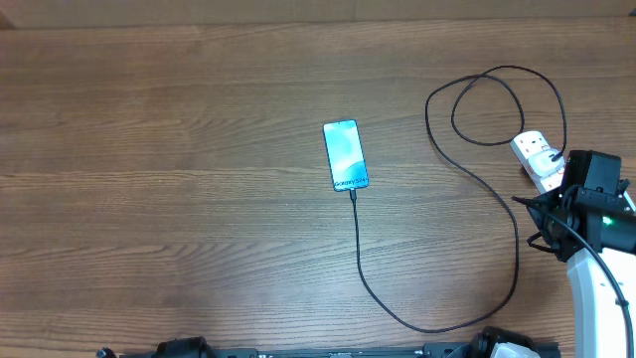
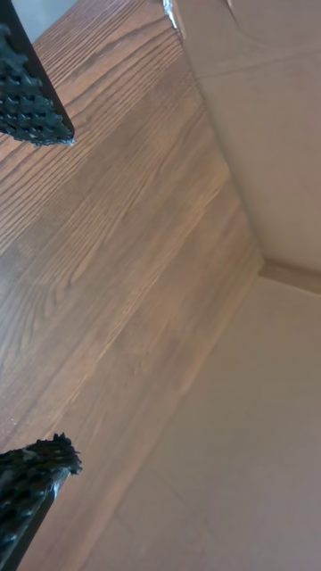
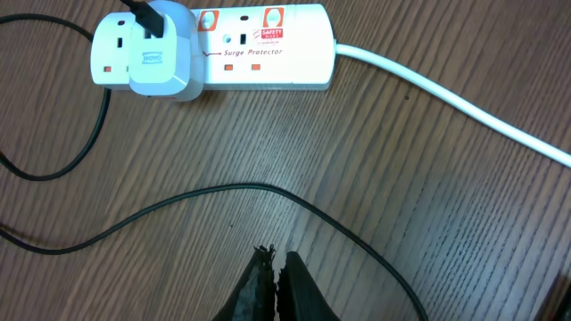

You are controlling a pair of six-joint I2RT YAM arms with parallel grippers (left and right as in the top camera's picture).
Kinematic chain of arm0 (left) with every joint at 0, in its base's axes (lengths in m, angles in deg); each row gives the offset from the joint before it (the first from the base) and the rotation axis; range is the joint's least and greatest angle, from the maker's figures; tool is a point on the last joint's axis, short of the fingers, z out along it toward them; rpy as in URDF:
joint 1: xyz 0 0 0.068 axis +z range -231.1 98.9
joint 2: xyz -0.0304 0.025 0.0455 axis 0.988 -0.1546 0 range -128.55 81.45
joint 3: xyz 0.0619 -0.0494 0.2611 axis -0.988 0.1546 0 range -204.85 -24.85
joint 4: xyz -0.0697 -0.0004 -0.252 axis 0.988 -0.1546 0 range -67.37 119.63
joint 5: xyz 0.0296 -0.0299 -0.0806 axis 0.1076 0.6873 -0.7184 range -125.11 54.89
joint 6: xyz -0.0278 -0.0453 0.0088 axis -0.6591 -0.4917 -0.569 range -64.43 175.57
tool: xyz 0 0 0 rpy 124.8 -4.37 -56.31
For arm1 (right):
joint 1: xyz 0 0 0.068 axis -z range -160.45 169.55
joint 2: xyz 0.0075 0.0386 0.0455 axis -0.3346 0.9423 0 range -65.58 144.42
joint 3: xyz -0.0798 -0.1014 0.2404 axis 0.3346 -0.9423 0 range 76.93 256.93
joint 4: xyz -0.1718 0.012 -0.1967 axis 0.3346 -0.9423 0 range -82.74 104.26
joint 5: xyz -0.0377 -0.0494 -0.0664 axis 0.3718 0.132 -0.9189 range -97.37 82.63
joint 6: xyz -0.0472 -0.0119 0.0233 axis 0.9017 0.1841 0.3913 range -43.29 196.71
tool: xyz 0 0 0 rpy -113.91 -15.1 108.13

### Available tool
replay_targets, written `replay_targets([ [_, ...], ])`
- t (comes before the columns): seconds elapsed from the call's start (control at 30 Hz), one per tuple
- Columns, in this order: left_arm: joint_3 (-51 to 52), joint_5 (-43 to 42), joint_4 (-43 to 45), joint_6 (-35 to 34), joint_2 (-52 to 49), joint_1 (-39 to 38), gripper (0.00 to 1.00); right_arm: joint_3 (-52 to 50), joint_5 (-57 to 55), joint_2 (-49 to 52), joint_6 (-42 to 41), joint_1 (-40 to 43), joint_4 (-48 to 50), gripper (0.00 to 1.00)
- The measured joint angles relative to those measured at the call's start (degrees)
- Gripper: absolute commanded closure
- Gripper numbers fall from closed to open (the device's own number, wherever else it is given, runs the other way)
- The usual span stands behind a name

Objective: Plug charger to phone and switch on socket

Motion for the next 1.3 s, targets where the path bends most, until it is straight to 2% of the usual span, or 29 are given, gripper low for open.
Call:
replay_targets([
  [0.43, 0.0, -0.02, -0.02, 0.0, 2.62, 0.0, 0.0, 0.0, 0.52, 0.0, 0.02, 0.0, -0.17, 0.95],
  [0.77, -1.14, 0.0, -2.14, 0.02, 11.54, 0.0, 0.0, 0.0, 1.49, 0.0, 0.0, 0.0, -0.5, 0.95],
  [1.3, -2.67, -0.02, -5.31, 0.02, 11.91, 0.04, 0.0, 0.0, 2.05, 0.0, 0.0, 0.0, -0.63, 0.95],
])
